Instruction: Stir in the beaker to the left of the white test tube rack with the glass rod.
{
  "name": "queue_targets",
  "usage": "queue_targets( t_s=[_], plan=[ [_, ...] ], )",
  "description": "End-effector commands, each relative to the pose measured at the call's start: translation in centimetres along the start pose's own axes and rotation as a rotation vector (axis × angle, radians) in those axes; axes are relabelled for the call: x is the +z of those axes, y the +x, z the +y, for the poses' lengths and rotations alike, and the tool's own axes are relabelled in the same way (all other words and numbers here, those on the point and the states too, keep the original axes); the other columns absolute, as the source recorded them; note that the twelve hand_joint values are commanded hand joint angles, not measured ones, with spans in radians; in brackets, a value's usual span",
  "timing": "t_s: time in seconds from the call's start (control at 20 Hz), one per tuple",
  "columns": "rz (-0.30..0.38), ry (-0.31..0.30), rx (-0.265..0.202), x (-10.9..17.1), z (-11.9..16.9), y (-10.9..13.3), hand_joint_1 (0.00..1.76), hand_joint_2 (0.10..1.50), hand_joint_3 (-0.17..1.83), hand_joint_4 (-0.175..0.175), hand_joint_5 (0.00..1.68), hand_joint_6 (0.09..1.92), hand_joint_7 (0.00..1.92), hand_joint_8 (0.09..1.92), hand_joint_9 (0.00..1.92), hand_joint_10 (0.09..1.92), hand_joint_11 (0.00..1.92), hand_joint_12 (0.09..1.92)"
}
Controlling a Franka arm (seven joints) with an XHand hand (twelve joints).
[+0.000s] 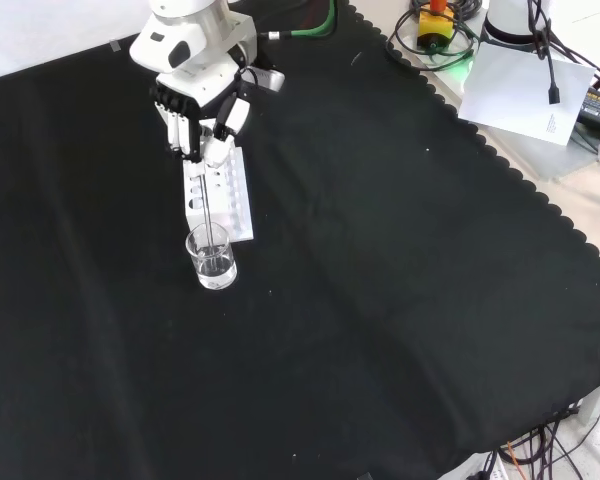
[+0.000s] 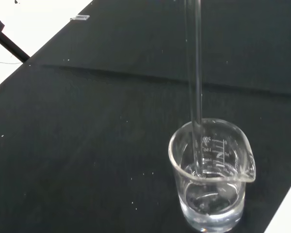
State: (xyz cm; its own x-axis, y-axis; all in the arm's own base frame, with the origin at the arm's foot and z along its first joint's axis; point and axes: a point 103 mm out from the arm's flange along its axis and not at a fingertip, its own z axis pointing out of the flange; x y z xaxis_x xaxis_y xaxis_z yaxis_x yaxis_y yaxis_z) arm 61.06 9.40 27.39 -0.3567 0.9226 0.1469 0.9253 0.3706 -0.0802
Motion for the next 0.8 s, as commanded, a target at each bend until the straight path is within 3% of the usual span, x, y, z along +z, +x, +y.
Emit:
queue_targets(
  t_s=[0.05, 0.4, 0.8],
  plan=[
    [-0.004, 0.003, 0.009, -0.4, 0.9, -0.6, 1.31, 1.11, -0.17, -0.175, 1.36, 0.09, 1.13, 1.10, 1.63, 0.82, 1.65, 0.68],
    [-0.015, 0.004, 0.058, -0.9, -0.2, -2.3, 1.31, 1.11, -0.17, -0.175, 1.36, 0.09, 1.13, 1.10, 1.63, 0.82, 1.65, 0.68],
    [-0.040, 0.004, 0.064, -0.9, -1.8, -2.2, 1.31, 1.11, -0.17, -0.175, 1.36, 0.09, 1.12, 1.11, 1.63, 0.82, 1.65, 0.68]
  ],
)
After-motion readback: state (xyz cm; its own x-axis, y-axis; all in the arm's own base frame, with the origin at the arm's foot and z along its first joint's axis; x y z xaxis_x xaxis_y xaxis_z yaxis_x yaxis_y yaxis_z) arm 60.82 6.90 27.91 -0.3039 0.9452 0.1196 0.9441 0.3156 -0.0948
